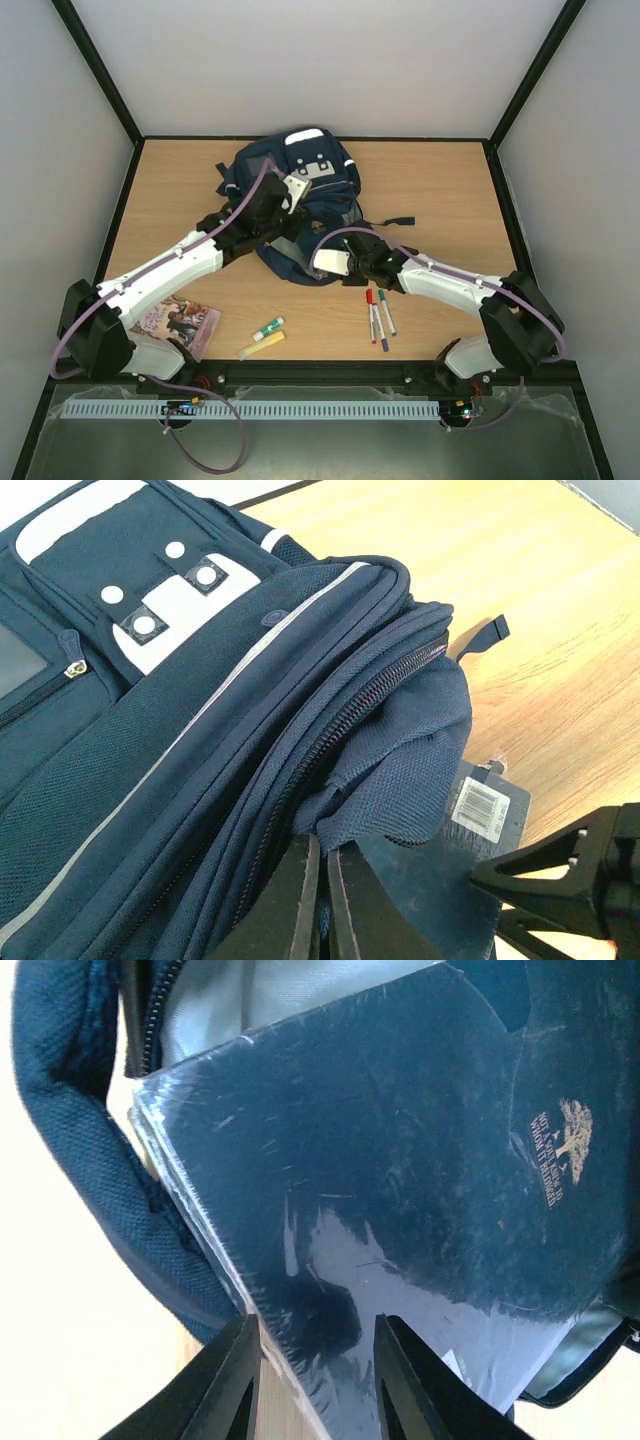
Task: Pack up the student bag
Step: Place the book in the student bag.
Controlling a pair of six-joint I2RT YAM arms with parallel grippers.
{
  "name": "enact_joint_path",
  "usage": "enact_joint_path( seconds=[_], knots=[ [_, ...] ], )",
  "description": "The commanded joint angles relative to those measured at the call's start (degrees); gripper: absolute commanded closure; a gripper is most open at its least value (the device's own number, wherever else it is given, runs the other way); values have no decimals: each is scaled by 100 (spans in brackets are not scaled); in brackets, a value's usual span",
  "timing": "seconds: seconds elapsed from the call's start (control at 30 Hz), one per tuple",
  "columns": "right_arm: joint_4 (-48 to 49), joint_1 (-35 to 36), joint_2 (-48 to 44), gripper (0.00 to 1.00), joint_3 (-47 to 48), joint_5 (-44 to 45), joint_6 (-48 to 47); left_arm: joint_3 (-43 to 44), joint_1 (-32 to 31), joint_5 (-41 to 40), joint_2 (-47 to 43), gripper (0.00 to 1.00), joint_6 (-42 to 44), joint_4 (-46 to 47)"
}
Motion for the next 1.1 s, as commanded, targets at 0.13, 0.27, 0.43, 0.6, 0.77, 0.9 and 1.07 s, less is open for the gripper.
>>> enact_joint_path(
  seconds=[0.13,0.27,0.43,0.6,0.77,0.9,1.07],
  knots=[
    [549,40,444,70,158,188,48,152,70,246,-418,98,-112,570],
    [801,36,726,79,401,359,543,144,94,269,-440,97,-104,577],
    [1126,41,990,84,663,466,937,135,121,252,-454,98,-93,568],
    [1581,42,1312,84,799,785,935,143,144,248,-472,98,-84,564],
    [1962,42,1628,82,761,1024,573,135,196,230,-493,97,-75,567],
    [1533,38,1536,69,834,855,515,135,218,191,-482,98,-54,548],
    [781,40,1016,59,696,517,85,143,244,190,-482,98,-49,538]
  ],
)
